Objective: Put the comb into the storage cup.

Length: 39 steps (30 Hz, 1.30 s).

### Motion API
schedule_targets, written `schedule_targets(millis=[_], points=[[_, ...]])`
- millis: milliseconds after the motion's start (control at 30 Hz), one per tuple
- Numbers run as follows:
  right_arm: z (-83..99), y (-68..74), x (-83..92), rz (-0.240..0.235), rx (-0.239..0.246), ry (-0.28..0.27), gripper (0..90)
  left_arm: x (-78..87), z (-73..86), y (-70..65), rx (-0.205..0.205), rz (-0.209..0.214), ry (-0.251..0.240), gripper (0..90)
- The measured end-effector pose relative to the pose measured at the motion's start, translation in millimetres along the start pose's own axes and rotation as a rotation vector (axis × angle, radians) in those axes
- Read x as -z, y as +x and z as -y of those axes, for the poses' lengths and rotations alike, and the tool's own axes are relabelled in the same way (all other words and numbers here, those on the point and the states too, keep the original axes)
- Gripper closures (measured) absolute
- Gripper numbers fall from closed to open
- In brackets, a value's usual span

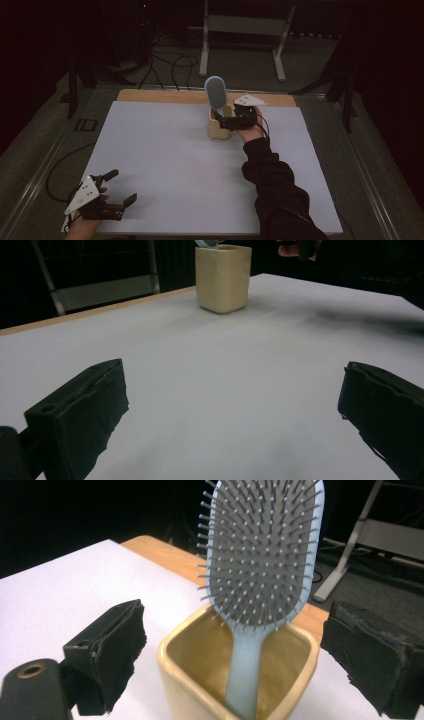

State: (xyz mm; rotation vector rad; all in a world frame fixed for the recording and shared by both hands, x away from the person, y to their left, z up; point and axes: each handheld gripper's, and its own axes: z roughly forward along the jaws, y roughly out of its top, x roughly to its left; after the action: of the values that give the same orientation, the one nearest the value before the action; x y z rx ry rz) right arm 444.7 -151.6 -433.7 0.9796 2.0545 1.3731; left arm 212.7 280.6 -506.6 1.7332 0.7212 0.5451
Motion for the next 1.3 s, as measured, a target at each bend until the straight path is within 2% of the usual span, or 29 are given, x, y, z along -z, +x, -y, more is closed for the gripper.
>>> schedule_targets(millis=[167, 567, 1100, 1300], points=[[2.7, -0.8, 8.6, 0.002, 0.011, 0.013, 9.4, 0.0, 0.0, -0.2, 0.000, -0.001, -0.001, 0.0], [6.0, -3.3, 30.9, -0.029, 0.021, 0.021, 9.3, 0.2, -0.2, -0.2, -0.002, -0.002, -0.001, 0.0], [25.7, -5.0, 58.9, -0.088, -0.008, 0.034, 9.3, 0.4, -0.3, -0.5, -0.005, -0.001, 0.002, 0.0], [37.0, -2.9, 69.2, -0.102, 0.008, 0.047, 9.4, 0.2, -0.4, -0.8, -0.007, -0.001, 0.002, 0.0]])
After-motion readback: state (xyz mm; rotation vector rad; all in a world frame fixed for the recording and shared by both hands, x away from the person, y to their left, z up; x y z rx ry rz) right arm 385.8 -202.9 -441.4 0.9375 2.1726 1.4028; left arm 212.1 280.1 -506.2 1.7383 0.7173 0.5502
